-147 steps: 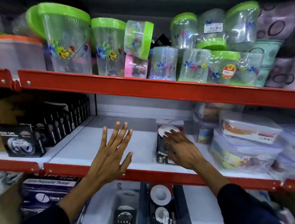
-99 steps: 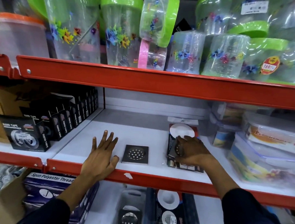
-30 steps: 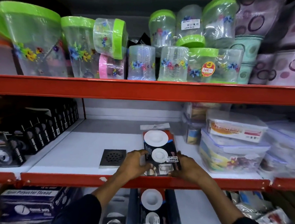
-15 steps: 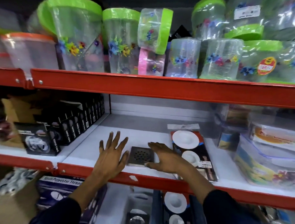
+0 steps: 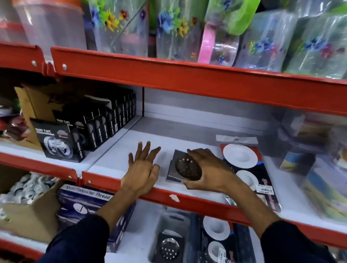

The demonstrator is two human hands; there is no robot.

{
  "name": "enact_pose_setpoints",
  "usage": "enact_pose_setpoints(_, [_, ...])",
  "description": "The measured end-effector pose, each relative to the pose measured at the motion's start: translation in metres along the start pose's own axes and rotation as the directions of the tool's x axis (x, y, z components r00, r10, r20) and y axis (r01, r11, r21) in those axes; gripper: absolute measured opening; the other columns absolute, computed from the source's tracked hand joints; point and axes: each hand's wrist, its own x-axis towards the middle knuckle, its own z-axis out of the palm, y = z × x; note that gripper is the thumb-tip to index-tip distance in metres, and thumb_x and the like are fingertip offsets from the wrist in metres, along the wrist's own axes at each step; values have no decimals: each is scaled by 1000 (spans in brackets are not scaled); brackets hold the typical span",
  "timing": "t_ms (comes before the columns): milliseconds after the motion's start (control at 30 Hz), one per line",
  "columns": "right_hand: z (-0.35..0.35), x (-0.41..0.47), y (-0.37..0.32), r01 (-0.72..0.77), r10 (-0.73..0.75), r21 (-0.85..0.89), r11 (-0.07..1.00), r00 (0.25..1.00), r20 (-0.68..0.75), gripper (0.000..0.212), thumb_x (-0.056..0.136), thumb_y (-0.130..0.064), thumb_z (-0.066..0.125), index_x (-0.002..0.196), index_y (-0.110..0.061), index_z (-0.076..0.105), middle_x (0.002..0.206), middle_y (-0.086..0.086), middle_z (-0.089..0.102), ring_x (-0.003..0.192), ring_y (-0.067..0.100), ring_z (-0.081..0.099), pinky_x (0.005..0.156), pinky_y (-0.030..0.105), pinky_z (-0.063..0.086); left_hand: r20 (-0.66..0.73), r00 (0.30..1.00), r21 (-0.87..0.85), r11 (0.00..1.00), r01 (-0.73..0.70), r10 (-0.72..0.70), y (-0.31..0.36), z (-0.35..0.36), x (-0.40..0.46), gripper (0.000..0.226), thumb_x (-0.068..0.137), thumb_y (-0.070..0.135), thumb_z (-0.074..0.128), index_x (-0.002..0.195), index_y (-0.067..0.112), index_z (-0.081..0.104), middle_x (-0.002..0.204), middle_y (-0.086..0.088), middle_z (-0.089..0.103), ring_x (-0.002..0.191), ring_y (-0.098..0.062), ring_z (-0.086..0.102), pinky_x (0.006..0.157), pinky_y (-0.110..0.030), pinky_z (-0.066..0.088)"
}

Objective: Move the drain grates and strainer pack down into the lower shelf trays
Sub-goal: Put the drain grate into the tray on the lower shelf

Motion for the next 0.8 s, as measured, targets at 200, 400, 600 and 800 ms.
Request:
enact_pose_setpoints(200, [5,-74,-27,86,-89,-22,996,977,-194,103,66,-82,57,150,-27,32,148,-5,44,132,14,41,110,35,39,3,1000,57,998,-11,11,0,-1,-1,69,84,36,26,152,27,26,167,-9,11,155,-24,-5,124,-58,2])
enact_pose_setpoints(400, [33,-121,-43,145,-152,-48,988,966,-208,98,69,-79,59,147,-25,37,146,-5,43,130,12,41,109,25,29,16,1000,52,999,-4,3,3,-2,-5,66,84,36,27,149,25,35,166,-10,15,155,-24,-4,124,-57,3])
enact_pose_setpoints(600, [82,-137,-50,227,-226,-10,974,963,-145,92,72,-74,60,146,-22,42,147,-1,46,134,17,42,107,28,38,30,999,75,997,10,-13,5,-3,-5,65,83,39,29,145,25,42,165,-11,19,155,-24,-2,124,-59,6])
enact_pose_setpoints(800, [161,-121,-36,124,-126,47,991,992,28,91,70,-72,58,145,-26,34,146,1,45,131,23,47,105,39,49,28,999,79,997,17,-19,3,-1,-3,61,83,37,33,142,26,45,164,-11,23,155,-23,1,123,-58,10])
